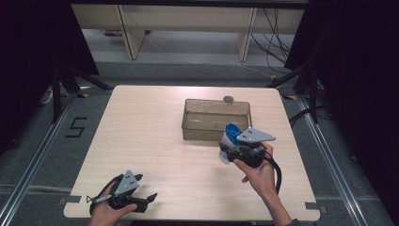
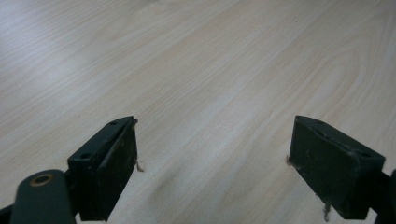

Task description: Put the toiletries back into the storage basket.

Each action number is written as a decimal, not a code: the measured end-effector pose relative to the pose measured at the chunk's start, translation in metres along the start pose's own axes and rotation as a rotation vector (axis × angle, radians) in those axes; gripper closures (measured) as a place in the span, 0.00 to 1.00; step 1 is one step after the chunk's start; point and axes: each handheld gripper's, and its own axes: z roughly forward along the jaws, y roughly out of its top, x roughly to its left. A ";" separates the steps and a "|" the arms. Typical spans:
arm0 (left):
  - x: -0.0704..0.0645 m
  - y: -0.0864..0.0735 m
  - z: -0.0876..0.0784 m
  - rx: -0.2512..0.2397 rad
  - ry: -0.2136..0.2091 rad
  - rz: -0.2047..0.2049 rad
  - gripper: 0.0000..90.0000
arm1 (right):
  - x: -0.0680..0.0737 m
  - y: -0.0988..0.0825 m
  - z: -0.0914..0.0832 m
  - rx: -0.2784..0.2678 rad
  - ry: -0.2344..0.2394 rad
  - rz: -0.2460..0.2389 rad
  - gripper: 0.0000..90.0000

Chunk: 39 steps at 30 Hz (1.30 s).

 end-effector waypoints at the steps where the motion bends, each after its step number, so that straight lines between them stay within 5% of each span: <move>1: 0.000 0.000 0.000 0.000 0.000 0.000 0.17 | -0.002 0.007 -0.002 0.006 0.000 -0.010 0.62; 12: 0.000 0.000 0.000 0.001 0.007 0.002 0.17 | -0.013 0.034 -0.006 0.004 0.007 -0.018 0.62; 27: 0.001 0.001 -0.001 0.014 0.011 0.020 0.17 | -0.039 0.070 0.002 0.005 -0.045 0.008 0.62; 30: 0.002 0.000 -0.001 0.009 0.009 0.027 0.17 | -0.044 0.072 0.004 -0.010 -0.066 -0.023 0.62; 39: 0.002 0.001 -0.002 0.022 0.012 0.028 0.17 | -0.062 0.075 0.012 0.009 -0.089 0.012 0.62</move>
